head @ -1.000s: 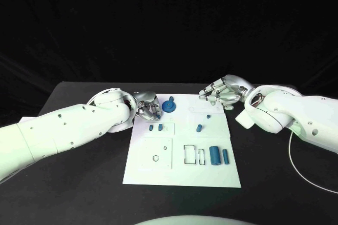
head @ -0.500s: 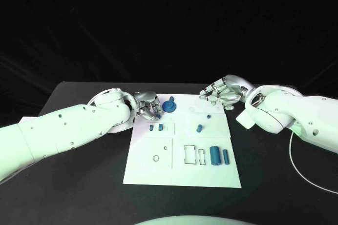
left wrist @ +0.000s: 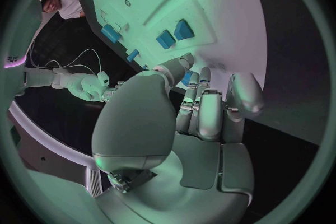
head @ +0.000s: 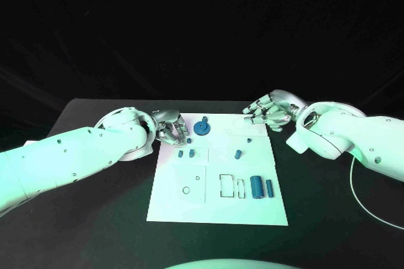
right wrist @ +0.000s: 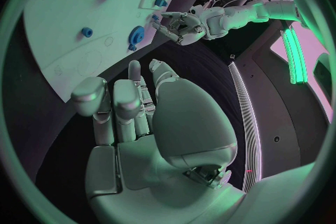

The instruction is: Assemble the parts on the task board

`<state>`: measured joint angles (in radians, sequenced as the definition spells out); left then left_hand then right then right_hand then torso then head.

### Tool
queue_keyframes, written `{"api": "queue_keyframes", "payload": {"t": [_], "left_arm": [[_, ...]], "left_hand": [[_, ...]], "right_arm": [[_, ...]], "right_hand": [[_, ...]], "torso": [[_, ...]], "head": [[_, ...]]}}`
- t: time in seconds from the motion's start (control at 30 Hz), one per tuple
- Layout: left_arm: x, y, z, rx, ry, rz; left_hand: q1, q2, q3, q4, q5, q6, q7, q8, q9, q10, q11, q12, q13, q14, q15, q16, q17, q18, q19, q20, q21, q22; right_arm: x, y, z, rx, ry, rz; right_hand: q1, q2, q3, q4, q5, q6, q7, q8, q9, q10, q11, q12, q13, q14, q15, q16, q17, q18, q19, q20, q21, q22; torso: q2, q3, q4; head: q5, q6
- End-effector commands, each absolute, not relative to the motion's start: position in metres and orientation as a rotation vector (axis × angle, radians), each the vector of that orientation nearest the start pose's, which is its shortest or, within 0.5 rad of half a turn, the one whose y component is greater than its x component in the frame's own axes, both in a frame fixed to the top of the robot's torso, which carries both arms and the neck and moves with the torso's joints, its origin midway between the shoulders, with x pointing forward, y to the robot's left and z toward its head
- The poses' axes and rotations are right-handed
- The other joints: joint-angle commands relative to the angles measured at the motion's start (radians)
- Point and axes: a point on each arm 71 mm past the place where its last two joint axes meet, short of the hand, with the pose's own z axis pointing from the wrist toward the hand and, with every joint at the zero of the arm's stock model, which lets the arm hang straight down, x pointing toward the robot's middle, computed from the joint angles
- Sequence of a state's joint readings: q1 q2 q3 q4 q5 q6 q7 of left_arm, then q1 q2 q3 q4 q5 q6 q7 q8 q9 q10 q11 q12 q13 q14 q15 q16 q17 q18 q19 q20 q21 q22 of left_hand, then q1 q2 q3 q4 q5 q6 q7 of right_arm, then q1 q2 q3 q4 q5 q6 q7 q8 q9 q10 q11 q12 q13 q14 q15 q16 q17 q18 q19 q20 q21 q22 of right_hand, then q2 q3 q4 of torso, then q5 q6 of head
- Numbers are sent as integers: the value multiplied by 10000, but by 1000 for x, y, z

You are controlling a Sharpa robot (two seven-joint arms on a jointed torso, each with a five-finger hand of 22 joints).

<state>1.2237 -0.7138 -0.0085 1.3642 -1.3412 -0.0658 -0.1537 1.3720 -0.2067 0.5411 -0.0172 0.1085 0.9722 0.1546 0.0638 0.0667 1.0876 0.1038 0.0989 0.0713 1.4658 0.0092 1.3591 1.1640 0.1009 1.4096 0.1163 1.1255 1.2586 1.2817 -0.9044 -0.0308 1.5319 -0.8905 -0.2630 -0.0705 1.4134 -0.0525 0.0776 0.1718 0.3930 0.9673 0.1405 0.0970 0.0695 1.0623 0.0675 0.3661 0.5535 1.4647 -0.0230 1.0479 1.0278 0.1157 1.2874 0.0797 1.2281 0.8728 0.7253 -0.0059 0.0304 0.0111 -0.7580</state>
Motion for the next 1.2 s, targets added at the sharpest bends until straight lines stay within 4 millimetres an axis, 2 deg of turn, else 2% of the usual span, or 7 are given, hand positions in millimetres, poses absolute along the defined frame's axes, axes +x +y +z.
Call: {"api": "queue_keyframes", "payload": {"t": [0.03, 0.3, 0.43, 0.6, 0.73, 0.9, 1.2], "left_arm": [[516, 187, -187, 801, 19125, -6466], [511, 211, -180, -1324, 19031, -7818], [509, 221, -171, -4324, 17997, -10310], [504, 229, -165, -8650, 16162, -13531], [500, 233, -163, -10740, 14925, -14862], [497, 238, -162, -11806, 14152, -15527], [496, 240, -162, -12064, 13828, -15703]], "left_hand": [[-55, -68, -74, -2, 38, -63, -14, -3, -8, -124, 5, -51, -9, 98, 65, -69, -25, -10, -75, -16, -75, -46], [31, 152, -72, -4, 85, 246, 79, 158, 49, 42, -2, 86, 46, 67, 56, -108, -135, 31, -139, -10, -276, -168], [5, 445, 10, 105, 76, 612, 148, 341, 97, 489, -41, 369, 138, -88, 34, -358, -556, 136, -340, -26, -795, -509], [-130, 604, -78, 236, 73, 765, 220, 417, 74, 438, -1, 475, 140, -757, 66, -1386, -2184, 441, -1092, -6, -2486, -1618], [-335, 672, -298, 374, 113, 739, 206, 416, 44, 394, -1, 596, 155, -1353, 82, -2219, -3405, 691, -1778, 20, -3998, -2614], [-359, 720, -475, 365, 129, 725, 183, 427, 33, 430, -29, 778, 200, -1699, 66, -2704, -4110, 825, -2157, 13, -4933, -3244], [-439, 711, -641, 394, 126, 688, 203, 424, 27, 397, -17, 875, 221, -1815, 79, -2871, -4372, 823, -2183, 20, -5095, -3364]], "right_arm": [[499, -234, -149, 1880, 17545, 7944], [498, -234, -149, -1012, 17045, 5971], [493, -226, -150, -2529, 16716, 5141], [487, -215, -154, -3989, 16461, 4339], [485, -210, -158, -4746, 16413, 3786], [482, -203, -165, -5404, 16420, 3458], [481, -194, -177, -5923, 16719, 3215]], "right_hand": [[163, -153, 280, -42, -259, 286, 185, 58, 2, 192, 116, -817, -948, 72, 123, -203, -204, 179, -14, 80, -130, -192], [608, -353, 989, -346, -671, 760, 45, 116, 17, 482, 39, -1625, -2090, 57, 74, -481, -486, 219, -82, 50, -357, -520], [708, -454, 1391, -480, -1158, 957, -23, 85, 7, 633, 8, -1888, -2568, 72, 53, -558, -573, 210, -44, 52, -393, -553], [678, -627, 1886, -596, -1620, 1172, -117, 33, 3, 759, -11, -2146, -3102, 95, 67, -655, -694, 215, -25, 65, -452, -625], [557, -750, 2081, -605, -1872, 1236, -176, -16, 0, 681, -45, -2311, -3384, 88, 65, -782, -832, 238, -72, 53, -546, -763], [345, -892, 2257, -587, -2589, 1249, -247, -124, -9, 582, -82, -2482, -3758, 104, 20, -876, -940, 247, -77, 14, -623, -849], [384, -897, 2471, -697, -2631, 1320, -274, -172, 0, 487, -88, -2587, -4031, 106, -46, -972, -1047, 260, -80, -34, -692, -942]], "torso": [[-17, 2, 15], [-6, -1, 2], [2, 16, 0], [10, -3, -2], [-1, -18, 9], [10, 10, -10], [15, 9, -3]], "head": [[-23, 6], [-59, 91], [-172, 165], [-367, 230], [-428, 246], [-381, 256], [-369, 270]]}}
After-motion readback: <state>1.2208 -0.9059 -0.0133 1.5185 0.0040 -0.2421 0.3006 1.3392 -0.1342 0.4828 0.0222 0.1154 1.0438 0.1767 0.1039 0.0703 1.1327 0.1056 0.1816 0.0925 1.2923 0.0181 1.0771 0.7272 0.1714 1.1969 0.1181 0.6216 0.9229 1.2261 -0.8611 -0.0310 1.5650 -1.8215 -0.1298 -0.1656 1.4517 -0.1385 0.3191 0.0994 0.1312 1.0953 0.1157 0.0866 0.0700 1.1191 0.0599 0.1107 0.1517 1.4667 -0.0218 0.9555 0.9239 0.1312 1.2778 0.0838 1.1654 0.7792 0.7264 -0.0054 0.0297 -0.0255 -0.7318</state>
